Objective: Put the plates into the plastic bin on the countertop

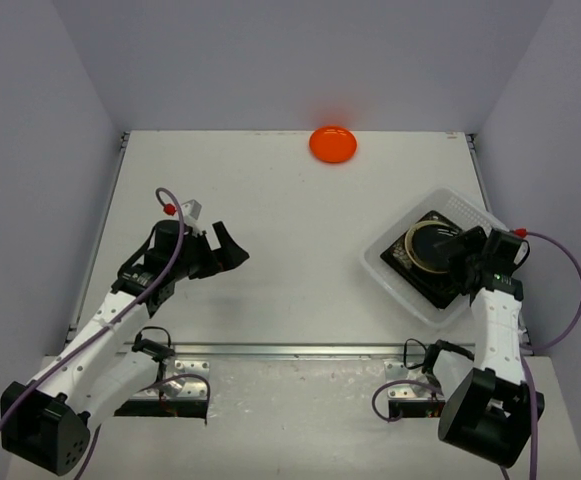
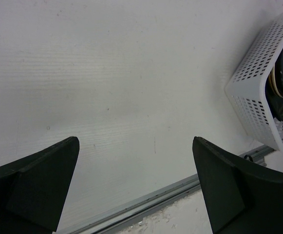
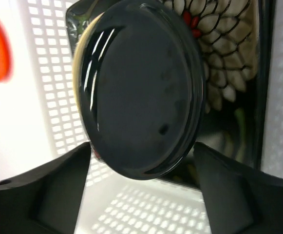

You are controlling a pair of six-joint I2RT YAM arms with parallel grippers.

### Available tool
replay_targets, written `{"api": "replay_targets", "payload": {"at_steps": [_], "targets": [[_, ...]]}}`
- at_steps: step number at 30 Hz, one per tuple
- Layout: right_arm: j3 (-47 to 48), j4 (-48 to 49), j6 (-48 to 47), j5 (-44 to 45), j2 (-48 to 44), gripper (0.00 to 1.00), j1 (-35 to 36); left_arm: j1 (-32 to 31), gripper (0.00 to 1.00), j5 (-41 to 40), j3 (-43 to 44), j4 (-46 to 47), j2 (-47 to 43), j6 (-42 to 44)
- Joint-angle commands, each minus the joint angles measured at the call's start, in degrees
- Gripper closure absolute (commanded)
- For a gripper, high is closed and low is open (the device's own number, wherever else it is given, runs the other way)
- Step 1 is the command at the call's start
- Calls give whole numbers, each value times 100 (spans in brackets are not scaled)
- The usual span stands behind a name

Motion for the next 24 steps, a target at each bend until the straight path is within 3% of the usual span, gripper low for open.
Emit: {"api": "replay_targets", "payload": {"at_steps": [1, 9, 10, 12, 14, 19, 24], "targets": [[243, 103, -130, 238, -334, 1, -13, 20, 0, -9, 63, 261, 160, 118], [1098, -481, -738, 163, -592, 1, -17, 11, 0, -2, 252, 1184, 1067, -548], [1102, -420, -826, -179, -584, 1, -13, 11, 0, -2, 267, 1329, 1193, -610], [937, 209, -847, -1975, -544, 1, 4, 11, 0, -16, 299, 1973, 1594, -964], [612, 853, -662, -3286, -415, 1, 540, 10, 0, -45, 429, 2769, 2189, -1603], [1104, 278, -1424, -2501, -230, 1, 2479, -4, 0, -36, 1432, 3293, 3881, -2244], [1126, 507, -1328, -2558, -83, 1, 3011, -59, 0, -18, 2188, 3853, 4992, -2675]]}}
